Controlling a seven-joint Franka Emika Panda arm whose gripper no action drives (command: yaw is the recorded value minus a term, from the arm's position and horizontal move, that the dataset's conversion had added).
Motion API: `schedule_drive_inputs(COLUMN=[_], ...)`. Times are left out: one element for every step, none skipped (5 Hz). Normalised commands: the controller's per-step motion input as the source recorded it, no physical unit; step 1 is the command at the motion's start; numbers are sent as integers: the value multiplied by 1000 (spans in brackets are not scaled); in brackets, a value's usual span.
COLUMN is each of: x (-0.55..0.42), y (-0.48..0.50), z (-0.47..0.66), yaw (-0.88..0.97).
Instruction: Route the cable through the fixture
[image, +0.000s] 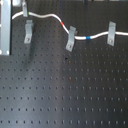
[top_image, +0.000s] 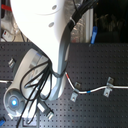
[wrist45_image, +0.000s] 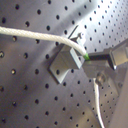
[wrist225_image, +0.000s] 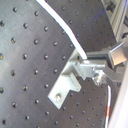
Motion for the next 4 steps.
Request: schedule_drive_inputs(x=[1,25,-61,-158], y=[349,203,12,-5], z=[137,184,-1,0], yaw=[614,831,768,717])
